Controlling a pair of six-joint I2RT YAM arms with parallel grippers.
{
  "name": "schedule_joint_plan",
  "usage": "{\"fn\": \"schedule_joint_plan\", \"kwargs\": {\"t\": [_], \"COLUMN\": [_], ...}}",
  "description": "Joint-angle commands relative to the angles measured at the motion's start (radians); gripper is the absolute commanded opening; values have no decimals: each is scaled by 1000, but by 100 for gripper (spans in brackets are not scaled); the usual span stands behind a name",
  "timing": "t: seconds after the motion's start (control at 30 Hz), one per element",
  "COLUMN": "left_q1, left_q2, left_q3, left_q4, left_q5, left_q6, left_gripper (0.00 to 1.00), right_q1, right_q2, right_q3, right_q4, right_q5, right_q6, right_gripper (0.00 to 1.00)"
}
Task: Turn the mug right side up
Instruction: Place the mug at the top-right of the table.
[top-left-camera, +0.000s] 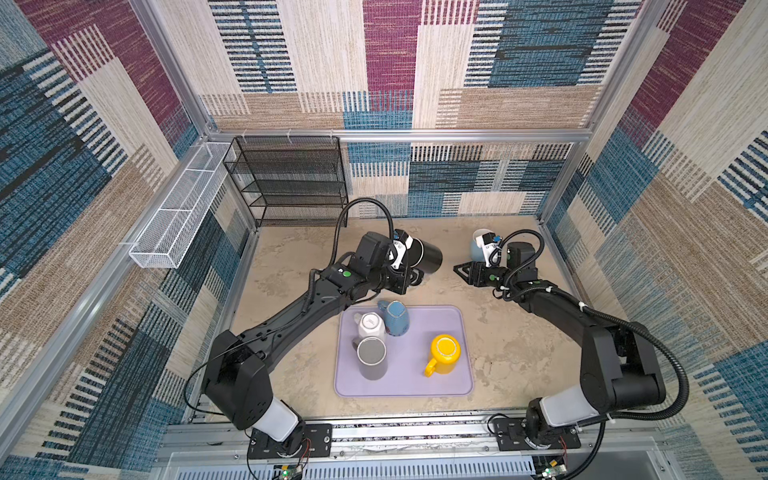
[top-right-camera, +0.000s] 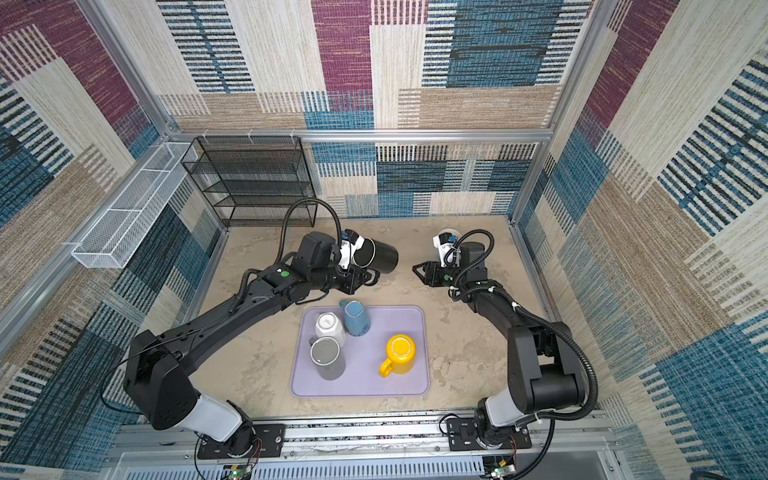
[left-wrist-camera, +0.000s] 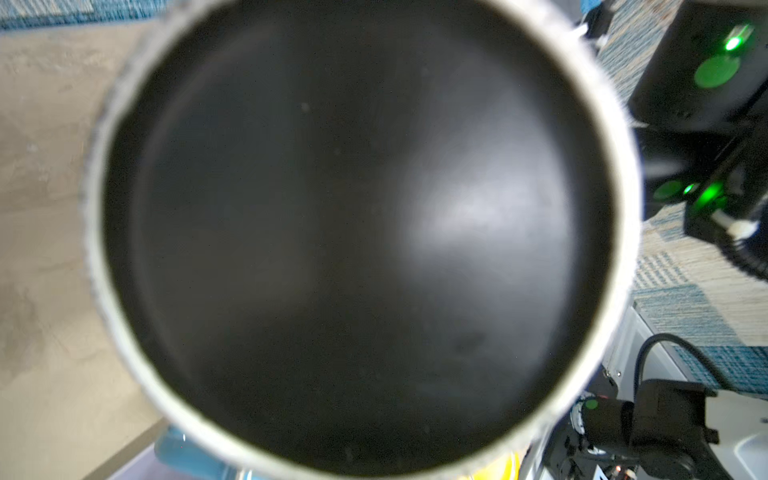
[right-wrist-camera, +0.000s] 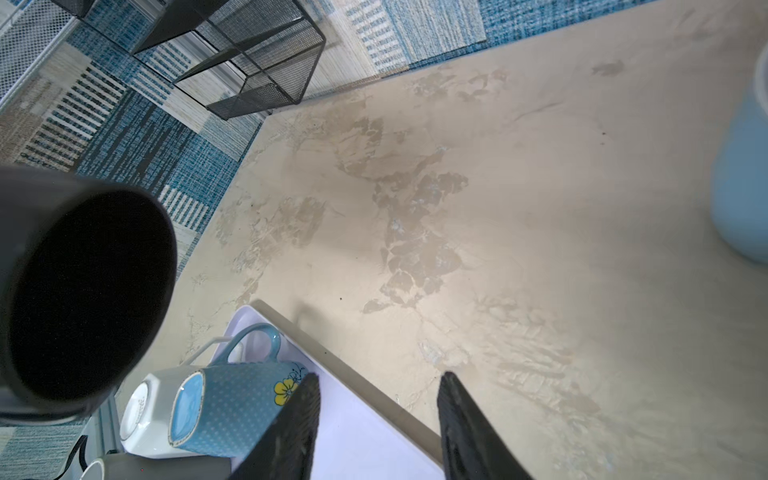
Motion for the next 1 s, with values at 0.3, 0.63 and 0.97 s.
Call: {"fn": "schedule_joint_plan", "kwargs": {"t": [0.3,0.63,0.97], "left_q1": [140,194,200], "left_q2": [47,-7,-82], "left_q3": [170,219,153], "left_q4": [217,318,442], "left_q5": [222,368,485], "left_q6": [13,-1,-43], "left_gripper": [0,0,0], "right_q1": [20,58,121], "right_q2": [-11,-33,-95], "right_q3": [82,164,233], "right_q4": [187,370,537], "right_q5": [-122,-231,-327], "right_q6": [93,226,321], "right_gripper": [48,48,50]}}
